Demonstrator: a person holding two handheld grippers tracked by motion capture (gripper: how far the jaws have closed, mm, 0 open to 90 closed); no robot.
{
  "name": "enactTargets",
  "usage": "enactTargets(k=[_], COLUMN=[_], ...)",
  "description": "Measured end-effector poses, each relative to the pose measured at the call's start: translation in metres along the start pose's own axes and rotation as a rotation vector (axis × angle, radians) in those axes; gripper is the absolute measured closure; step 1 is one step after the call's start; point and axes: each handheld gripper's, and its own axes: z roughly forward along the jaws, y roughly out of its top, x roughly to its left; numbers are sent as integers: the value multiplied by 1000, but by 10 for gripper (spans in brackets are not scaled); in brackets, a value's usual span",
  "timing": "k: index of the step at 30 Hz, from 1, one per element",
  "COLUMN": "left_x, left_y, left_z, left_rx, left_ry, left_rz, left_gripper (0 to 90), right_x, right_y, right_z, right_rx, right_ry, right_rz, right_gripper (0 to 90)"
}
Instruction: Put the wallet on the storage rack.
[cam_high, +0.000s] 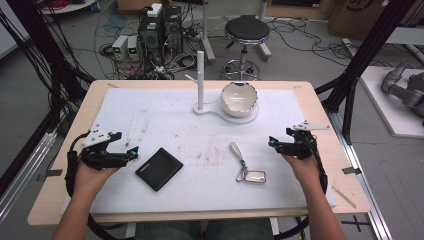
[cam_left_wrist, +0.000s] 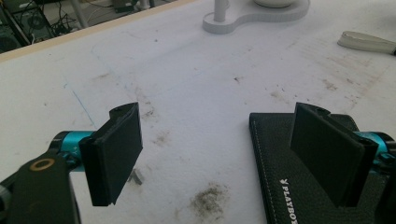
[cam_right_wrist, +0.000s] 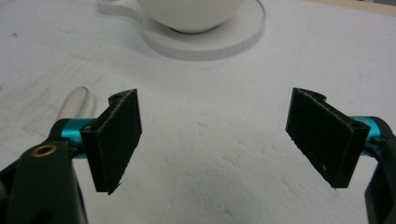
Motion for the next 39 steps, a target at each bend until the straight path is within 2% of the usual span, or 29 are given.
enactTargets(k=[2, 5, 6, 8, 11, 12, 14, 18, 25, 26, 27, 32, 33, 35, 36, 37, 38, 39], left_x=[0, 2, 2, 3, 4, 4, 5, 6, 11, 11, 12, 14, 14, 14, 14, 13, 13, 13], left_y=[-1, -4, -4, -6, -7, -8, -9, -12, -15, -16, -16, -16, -16, -16, -16, -15, -15, -15], left_z=[-3, -8, -10, -13, -19, -21, -24, -28, -36, -36, -37, -37, -37, -37, -36, -36, -35, -35], left_rx=[0, -1, -4, -5, -3, -3, -3, -3, -12, -13, -14, -18, -20, -19, -20, -20, -19, -19], left_ry=[4, 11, 14, 23, 40, 43, 48, 60, 82, 84, 84, 92, 91, 91, 89, 87, 83, 83], left_rz=[-5, -11, -11, -13, -10, -10, -9, -12, -24, -26, -28, -29, -30, -27, -27, -25, -23, -23], left_gripper=[172, 171, 171, 171, 171, 171, 171, 171, 171, 171, 171, 171, 171, 171, 171, 171, 171, 171], right_x=[8, 14, 23, 26, 39, 49, 54, 78, 128, 140, 140, 172, 178, 191, 203, 203, 213, 213], right_y=[11, 18, 25, 28, 37, 42, 45, 57, 73, 75, 75, 78, 78, 79, 79, 79, 78, 78], right_z=[4, 8, 14, 16, 25, 32, 35, 48, 74, 82, 82, 100, 104, 109, 115, 115, 122, 122], right_rx=[-11, -21, -18, -13, -6, -6, -5, -4, 38, 32, 32, 86, 79, 97, 114, 114, 138, 138], right_ry=[33, 60, 77, 85, 110, 131, 142, 195, 285, 324, 324, 383, 394, 427, 456, 456, 478, 478], right_rz=[-9, -13, -28, -36, -59, -71, -80, -115, -190, -200, -200, -222, -238, -243, -258, -258, -275, -275], right_gripper=[185, 185, 185, 185, 185, 185, 185, 185, 185, 185, 185, 185, 184, 185, 185, 185, 185, 185])
